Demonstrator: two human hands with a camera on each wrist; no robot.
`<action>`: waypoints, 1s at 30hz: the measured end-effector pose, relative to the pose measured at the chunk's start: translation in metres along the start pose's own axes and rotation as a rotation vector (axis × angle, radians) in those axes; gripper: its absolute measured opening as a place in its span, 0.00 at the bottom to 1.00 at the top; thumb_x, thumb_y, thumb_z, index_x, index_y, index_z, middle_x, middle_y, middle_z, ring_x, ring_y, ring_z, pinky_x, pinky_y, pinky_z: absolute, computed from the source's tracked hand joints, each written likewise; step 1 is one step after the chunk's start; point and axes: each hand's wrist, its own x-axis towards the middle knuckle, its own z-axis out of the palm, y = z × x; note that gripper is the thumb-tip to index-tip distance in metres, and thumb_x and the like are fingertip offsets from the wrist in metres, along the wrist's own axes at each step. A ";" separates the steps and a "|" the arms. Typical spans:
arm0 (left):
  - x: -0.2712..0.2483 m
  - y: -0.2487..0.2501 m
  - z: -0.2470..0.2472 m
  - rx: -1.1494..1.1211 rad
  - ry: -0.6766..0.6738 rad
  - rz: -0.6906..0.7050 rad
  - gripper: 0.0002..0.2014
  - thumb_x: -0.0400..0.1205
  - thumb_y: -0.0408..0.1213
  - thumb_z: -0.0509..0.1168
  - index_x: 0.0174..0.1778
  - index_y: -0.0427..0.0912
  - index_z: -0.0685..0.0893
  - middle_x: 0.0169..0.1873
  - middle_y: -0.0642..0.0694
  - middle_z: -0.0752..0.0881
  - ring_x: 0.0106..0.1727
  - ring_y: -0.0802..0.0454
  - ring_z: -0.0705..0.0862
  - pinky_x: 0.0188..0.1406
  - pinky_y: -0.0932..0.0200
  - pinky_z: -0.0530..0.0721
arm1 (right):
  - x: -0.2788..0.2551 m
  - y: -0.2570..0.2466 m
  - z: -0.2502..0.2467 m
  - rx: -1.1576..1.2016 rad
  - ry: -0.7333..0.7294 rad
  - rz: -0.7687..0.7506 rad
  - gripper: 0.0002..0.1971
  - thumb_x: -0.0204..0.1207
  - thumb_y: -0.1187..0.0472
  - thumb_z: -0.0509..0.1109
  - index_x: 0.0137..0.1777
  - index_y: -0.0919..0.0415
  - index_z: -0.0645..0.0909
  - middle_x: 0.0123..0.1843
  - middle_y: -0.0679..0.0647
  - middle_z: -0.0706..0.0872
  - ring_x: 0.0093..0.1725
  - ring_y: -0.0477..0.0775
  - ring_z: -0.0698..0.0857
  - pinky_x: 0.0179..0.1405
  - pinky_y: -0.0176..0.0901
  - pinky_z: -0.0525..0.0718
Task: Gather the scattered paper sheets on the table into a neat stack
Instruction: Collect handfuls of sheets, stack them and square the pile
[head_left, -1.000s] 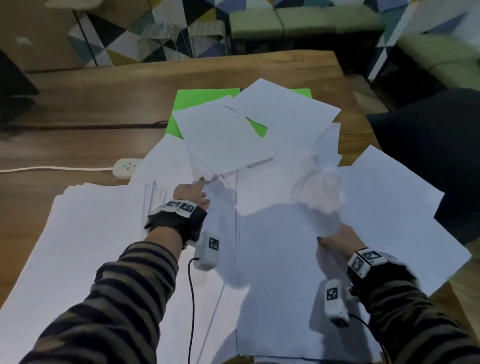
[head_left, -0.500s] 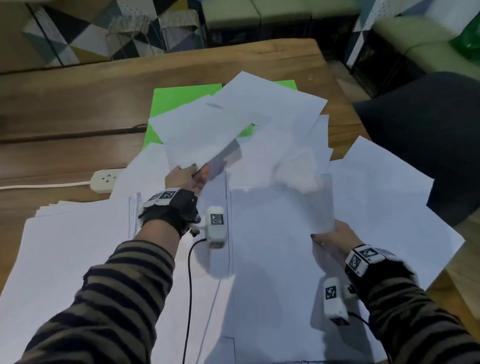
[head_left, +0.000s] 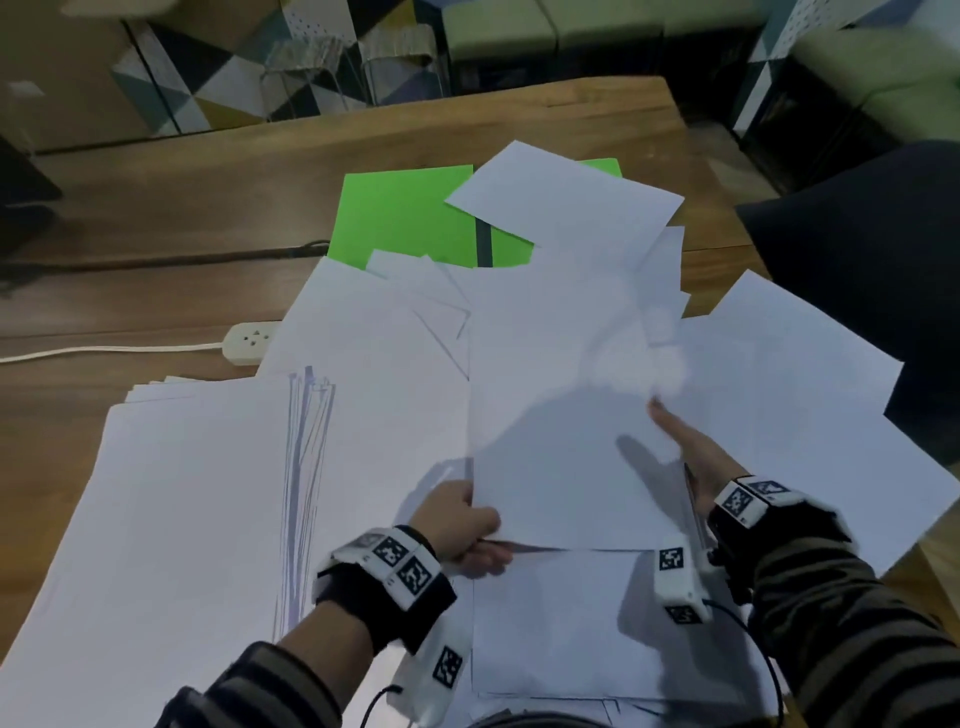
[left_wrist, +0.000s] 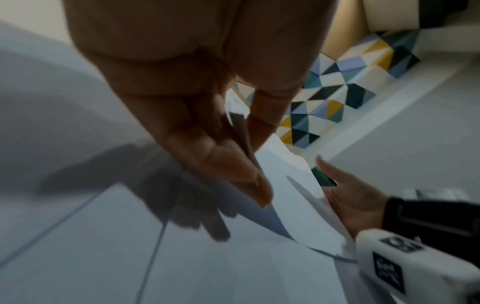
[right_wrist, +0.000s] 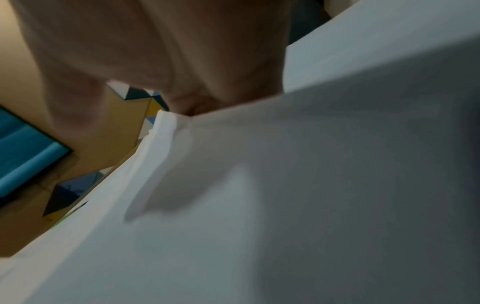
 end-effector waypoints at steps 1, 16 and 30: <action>-0.004 -0.001 0.002 0.060 -0.064 -0.019 0.07 0.79 0.23 0.57 0.48 0.34 0.78 0.26 0.32 0.83 0.24 0.45 0.80 0.24 0.59 0.74 | -0.001 -0.001 0.002 -0.142 0.027 -0.016 0.62 0.45 0.29 0.78 0.78 0.62 0.65 0.75 0.57 0.71 0.75 0.62 0.70 0.76 0.59 0.67; 0.059 0.135 -0.093 1.341 0.587 0.429 0.32 0.75 0.32 0.67 0.75 0.49 0.65 0.72 0.40 0.69 0.73 0.38 0.66 0.66 0.43 0.76 | 0.007 0.007 -0.013 -0.367 0.221 -0.089 0.19 0.74 0.67 0.71 0.64 0.71 0.78 0.63 0.67 0.82 0.58 0.63 0.80 0.52 0.46 0.74; 0.107 0.175 -0.075 1.934 0.400 0.257 0.29 0.56 0.60 0.78 0.47 0.54 0.75 0.52 0.49 0.79 0.62 0.43 0.73 0.63 0.48 0.71 | 0.007 0.005 -0.018 -0.347 0.187 -0.061 0.21 0.74 0.62 0.72 0.66 0.69 0.76 0.66 0.64 0.81 0.64 0.62 0.80 0.55 0.43 0.74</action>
